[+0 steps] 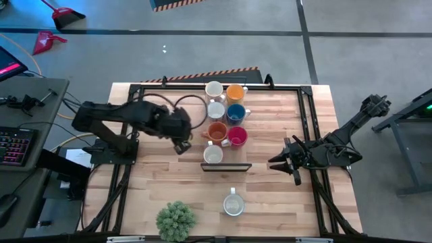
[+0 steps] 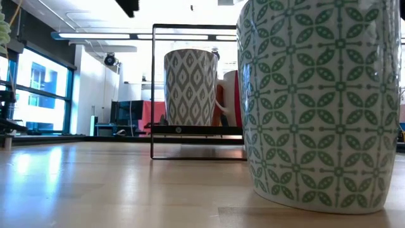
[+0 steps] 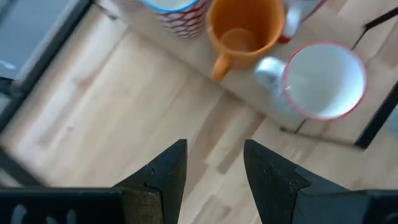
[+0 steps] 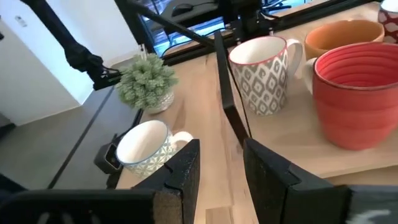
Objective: Place coffee mugs
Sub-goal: Put the green cup on the shelf aligned with the other gray cup
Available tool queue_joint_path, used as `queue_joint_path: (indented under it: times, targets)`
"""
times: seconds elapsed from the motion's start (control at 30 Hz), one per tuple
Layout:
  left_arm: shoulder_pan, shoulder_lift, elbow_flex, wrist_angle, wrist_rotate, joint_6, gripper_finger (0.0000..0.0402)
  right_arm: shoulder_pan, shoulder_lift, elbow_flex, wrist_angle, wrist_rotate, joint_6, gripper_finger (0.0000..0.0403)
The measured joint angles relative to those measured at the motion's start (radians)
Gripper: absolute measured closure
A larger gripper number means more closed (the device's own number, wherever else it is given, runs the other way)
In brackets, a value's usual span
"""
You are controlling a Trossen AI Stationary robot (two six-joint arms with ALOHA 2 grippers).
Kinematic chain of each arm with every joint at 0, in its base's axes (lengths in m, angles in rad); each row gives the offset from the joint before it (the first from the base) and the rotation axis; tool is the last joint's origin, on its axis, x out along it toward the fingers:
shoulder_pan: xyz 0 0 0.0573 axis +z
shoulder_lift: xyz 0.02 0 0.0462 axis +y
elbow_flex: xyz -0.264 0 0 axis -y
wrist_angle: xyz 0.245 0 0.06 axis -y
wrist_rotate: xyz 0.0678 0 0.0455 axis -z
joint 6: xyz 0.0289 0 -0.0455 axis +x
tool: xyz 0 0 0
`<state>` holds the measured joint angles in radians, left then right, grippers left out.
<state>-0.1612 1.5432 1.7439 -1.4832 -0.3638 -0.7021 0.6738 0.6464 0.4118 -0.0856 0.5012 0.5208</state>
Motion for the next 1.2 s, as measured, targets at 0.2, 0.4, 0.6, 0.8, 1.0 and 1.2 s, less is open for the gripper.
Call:
queue_joint_path:
  times: [0.2,0.4,0.6,0.8,1.0,1.2]
  targets:
    - [-0.106,-0.089,-0.058,-0.059,-0.068,-0.055,0.0254,-0.048,0.0,0.0,0.003,-0.007,-0.004,0.0297]
    - [-0.236,-0.179,-0.206,-0.061,-0.178,-0.184,0.0254,-0.072,0.016,0.0,0.238,-0.165,-0.08,0.0297]
    - [-0.294,-0.225,-0.334,-0.061,-0.19,-0.266,0.0254,-0.072,0.116,0.145,0.348,-0.248,-0.236,0.0297]
    - [-0.314,-0.247,-0.418,-0.005,-0.208,-0.286,0.0255,-0.072,0.33,0.487,-0.072,-0.221,-0.263,0.0297]
    - [-0.314,-0.247,-0.458,0.043,-0.257,-0.234,0.0255,-0.072,0.584,0.84,-0.465,-0.191,-0.156,0.0297]
    - [-0.314,-0.246,-0.489,0.041,-0.289,-0.237,0.0255,-0.072,0.812,1.098,-0.645,-0.235,-0.107,0.0297]
